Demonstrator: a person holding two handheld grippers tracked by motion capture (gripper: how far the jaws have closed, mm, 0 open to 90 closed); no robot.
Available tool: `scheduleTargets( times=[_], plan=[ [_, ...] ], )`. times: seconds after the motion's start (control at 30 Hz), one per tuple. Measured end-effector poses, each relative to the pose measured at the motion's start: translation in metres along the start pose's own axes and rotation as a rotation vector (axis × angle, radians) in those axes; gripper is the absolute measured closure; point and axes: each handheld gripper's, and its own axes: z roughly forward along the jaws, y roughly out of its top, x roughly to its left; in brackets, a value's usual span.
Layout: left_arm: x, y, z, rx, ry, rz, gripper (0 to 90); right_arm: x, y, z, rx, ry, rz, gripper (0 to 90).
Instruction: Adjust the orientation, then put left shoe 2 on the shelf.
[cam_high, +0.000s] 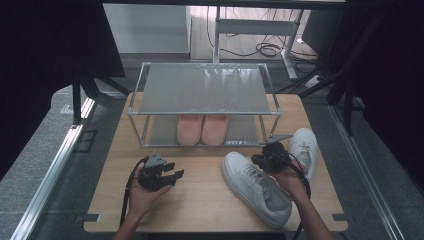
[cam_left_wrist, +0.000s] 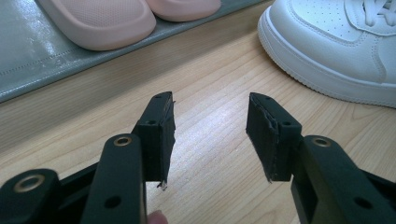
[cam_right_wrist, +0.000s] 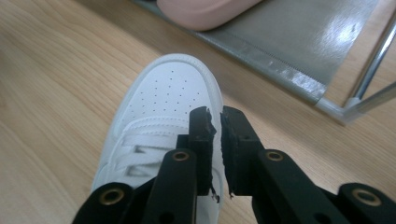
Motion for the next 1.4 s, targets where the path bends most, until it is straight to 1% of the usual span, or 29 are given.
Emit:
scheduleTargets(
  times=[0.13,0.33,0.57,0.73,0.87,1.27,1.4],
  plan=[
    [0.0,0.0,0.001,0.002,-0.001,0.0,52.5,-0.001,-0.008,-0.015,-0.043,0.009,0.014,78.6],
    [-0.001,0.0,0.0,-0.003,-0.002,-0.005,52.4,0.001,-0.023,-0.031,-0.097,0.024,0.016,73.0],
    [-0.001,0.0,0.002,0.003,-0.007,-0.006,52.3,0.003,-0.037,-0.044,-0.151,0.034,0.026,70.4],
    [-0.001,-0.001,0.003,0.005,-0.005,-0.008,52.2,0.002,-0.046,-0.048,-0.185,0.043,0.047,69.4],
    [-0.001,-0.001,0.003,0.006,-0.002,-0.005,52.3,0.002,-0.051,-0.049,-0.209,0.063,0.067,68.6],
    [-0.002,-0.002,0.002,0.012,0.009,-0.004,52.2,0.0,-0.062,-0.052,-0.251,0.06,0.067,64.2],
    [-0.003,-0.002,0.003,0.012,0.01,-0.003,52.2,0.001,-0.064,-0.055,-0.255,0.067,0.06,62.8]
  ],
)
